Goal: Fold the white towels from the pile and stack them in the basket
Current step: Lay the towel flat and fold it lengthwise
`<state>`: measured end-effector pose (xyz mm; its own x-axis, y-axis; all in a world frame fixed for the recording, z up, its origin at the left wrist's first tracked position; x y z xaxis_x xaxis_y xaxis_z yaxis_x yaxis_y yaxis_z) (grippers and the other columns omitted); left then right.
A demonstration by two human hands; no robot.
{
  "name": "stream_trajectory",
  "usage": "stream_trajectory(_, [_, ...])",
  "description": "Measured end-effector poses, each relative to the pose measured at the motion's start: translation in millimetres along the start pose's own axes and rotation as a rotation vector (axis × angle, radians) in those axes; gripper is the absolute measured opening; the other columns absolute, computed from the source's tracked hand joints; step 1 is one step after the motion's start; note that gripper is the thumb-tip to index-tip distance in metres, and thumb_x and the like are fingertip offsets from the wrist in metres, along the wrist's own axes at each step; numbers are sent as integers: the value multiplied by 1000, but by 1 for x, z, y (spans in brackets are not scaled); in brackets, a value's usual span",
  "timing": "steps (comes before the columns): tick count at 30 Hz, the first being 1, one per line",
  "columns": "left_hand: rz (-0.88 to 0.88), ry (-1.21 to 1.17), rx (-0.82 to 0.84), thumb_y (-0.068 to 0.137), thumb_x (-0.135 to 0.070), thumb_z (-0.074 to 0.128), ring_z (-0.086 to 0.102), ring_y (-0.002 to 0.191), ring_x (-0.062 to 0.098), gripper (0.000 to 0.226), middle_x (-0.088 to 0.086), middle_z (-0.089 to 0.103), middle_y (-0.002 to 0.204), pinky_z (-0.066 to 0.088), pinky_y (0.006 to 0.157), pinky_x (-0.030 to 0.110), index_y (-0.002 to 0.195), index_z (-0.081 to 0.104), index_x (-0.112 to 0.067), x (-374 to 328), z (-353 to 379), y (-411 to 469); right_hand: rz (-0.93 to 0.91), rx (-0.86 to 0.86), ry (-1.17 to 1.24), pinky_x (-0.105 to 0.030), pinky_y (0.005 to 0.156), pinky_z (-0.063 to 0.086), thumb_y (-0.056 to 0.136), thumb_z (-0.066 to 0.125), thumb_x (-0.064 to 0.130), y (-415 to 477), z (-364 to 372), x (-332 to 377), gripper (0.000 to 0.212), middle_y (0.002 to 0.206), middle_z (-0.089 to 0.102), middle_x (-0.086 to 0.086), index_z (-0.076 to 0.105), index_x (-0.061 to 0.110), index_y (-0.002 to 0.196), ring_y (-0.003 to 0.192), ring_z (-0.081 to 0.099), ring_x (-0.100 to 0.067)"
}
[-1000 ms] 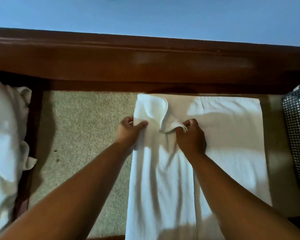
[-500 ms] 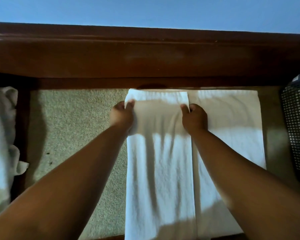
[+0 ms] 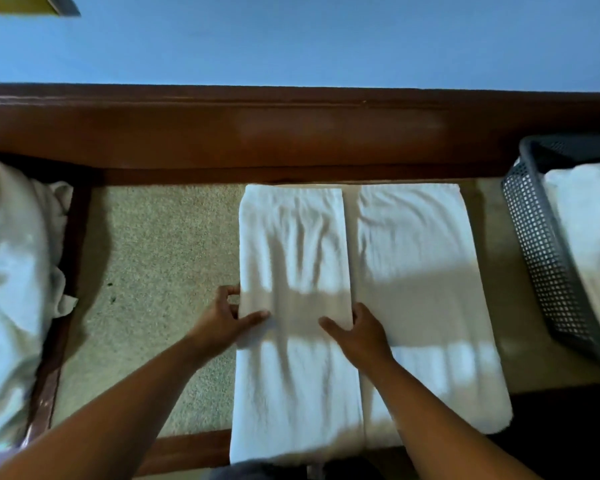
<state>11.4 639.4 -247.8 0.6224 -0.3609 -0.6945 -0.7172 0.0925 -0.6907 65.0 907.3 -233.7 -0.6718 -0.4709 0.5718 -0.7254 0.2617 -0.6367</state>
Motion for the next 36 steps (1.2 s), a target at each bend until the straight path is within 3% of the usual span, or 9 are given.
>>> stream_trajectory(3, [-32,88,-65,83,-24,82,71,89,23,49,5,70,102,56,67,31,120,52,-12,33,21,-29,-12,126,-92,-22,81,45,88,72,33,-28,6,-30,31,103,67,8,65,21,116,104,66,-17])
stream_trajectory(5, [-43,23,-271,81,-20,83,68,97,37,47,13,66,101,55,75,39,115,53,-7,44,31,-47,-11,28,-128,-24,76,43,93,67,28,-37,-4,-46,14,96,67,2,65,20,104,103,66,-22])
stream_trajectory(7, [2,94,-381,79,-18,81,59,114,45,66,22,57,120,53,87,48,132,42,-10,51,50,-68,13,-47,-93,-28,77,48,91,69,29,-43,-16,-62,12,94,69,-2,63,19,96,98,67,-25])
stream_trajectory(10, [71,716,-257,88,-45,69,5,153,37,110,15,-8,166,23,119,50,159,-12,-23,58,108,-120,1,95,-72,-31,78,54,84,76,34,-54,-22,-82,26,94,70,4,64,21,103,91,68,-19])
stream_trajectory(13, [173,978,-52,94,-54,55,-28,150,32,97,8,-38,159,-7,122,42,157,-15,-34,72,167,-162,-41,224,-185,-25,79,49,83,78,32,-65,-34,-102,37,100,66,4,61,19,113,92,65,-15])
stream_trajectory(18, [166,1042,-13,97,-47,51,-24,151,28,85,-1,-37,159,-5,123,43,159,-7,-39,92,200,-183,-95,27,-374,-31,92,49,87,69,27,-82,-68,-152,38,125,45,-1,54,30,122,108,56,-20])
stream_trajectory(26, [159,1139,14,97,-43,53,-8,155,23,82,-5,-19,167,12,124,45,160,2,-36,79,185,-195,-70,-103,-422,-37,97,45,87,71,28,-109,-122,-229,53,135,34,-9,47,38,133,123,42,-32])
stream_trajectory(30, [105,1164,5,97,-44,54,-6,156,25,83,-2,-17,167,11,125,46,161,1,-32,76,195,-199,27,-190,-310,-40,96,48,87,71,27,-94,-144,-234,38,133,34,-11,54,32,121,118,44,-33])
stream_trajectory(36, [81,1178,20,98,-44,55,-3,156,25,84,-3,-16,168,15,124,46,161,1,-33,76,195,-195,244,-418,-132,-50,104,39,86,71,30,-81,-156,-235,73,146,24,-15,35,15,147,130,34,-44])
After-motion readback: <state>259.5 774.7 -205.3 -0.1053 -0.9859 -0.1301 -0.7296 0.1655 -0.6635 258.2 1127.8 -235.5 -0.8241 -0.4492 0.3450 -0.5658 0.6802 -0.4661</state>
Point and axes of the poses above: each hand's wrist, its own y-axis towards the middle knuckle, its own z-axis out of the palm, x = y × z, the point moved 4 cm from there along y, towards the middle knuckle
